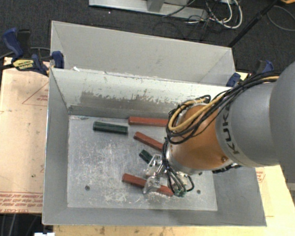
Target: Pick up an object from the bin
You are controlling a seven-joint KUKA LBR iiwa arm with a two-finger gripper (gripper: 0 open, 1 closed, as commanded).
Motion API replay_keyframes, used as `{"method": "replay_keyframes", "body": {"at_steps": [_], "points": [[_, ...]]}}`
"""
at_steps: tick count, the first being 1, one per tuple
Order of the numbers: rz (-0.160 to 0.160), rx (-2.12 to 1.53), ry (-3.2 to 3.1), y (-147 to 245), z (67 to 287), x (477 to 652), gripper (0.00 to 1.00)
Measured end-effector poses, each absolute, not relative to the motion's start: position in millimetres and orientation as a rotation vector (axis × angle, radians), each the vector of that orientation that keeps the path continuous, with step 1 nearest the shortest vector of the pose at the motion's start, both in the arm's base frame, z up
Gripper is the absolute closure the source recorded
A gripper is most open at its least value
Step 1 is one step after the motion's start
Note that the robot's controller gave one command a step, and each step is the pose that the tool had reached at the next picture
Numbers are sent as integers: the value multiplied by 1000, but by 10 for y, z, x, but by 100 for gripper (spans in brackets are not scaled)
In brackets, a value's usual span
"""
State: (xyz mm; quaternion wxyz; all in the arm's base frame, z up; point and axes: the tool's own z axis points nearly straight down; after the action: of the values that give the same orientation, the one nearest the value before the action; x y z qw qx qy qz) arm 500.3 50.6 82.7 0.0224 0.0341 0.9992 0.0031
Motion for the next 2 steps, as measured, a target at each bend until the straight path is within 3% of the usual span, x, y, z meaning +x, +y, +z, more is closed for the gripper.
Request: {"method": "replay_keyframes", "body": {"at_steps": [1,2], "points": [[10,106,3095,506,827,5003,100],[1,87,3144,540,1236,4900,100]]}}
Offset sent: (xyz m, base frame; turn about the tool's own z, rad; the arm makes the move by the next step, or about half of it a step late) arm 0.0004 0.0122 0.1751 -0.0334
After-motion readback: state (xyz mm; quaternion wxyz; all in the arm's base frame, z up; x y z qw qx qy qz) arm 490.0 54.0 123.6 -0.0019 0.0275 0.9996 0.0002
